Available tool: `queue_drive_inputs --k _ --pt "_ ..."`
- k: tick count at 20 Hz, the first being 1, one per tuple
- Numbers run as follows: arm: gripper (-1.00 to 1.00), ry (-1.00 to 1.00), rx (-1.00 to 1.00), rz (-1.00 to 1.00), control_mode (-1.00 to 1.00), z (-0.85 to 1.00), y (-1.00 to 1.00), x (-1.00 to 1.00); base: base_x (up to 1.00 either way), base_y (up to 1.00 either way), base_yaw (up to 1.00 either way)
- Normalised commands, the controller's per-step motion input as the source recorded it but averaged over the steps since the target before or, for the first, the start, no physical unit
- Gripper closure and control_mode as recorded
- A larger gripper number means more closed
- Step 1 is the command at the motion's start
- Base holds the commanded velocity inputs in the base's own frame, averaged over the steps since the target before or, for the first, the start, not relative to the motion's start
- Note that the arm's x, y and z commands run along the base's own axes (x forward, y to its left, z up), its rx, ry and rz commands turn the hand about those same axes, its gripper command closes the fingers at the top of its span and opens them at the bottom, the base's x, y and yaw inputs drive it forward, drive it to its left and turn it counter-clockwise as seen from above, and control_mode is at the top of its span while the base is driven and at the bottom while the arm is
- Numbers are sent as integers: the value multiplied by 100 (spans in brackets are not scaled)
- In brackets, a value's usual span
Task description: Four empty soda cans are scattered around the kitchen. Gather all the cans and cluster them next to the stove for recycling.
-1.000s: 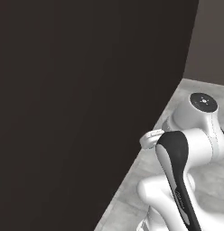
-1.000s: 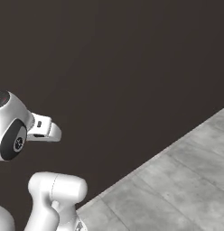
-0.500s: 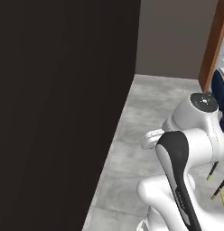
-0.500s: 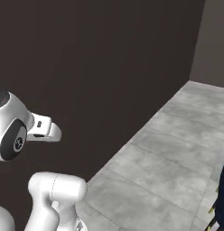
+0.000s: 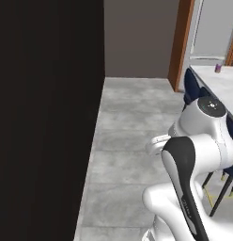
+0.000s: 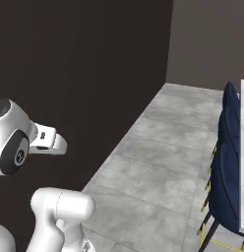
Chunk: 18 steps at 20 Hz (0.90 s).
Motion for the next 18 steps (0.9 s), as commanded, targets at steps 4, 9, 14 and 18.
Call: queue_drive_inputs --k 4,9,14,18 --pt "-100 0 0 0 100 0 0 0 46 0 -18" --pt "-100 0 0 0 100 0 0 0 83 8 -7" --pt "-100 0 0 0 100 0 0 0 100 17 -7" --pt "-100 0 0 0 100 0 0 0 100 17 -6"
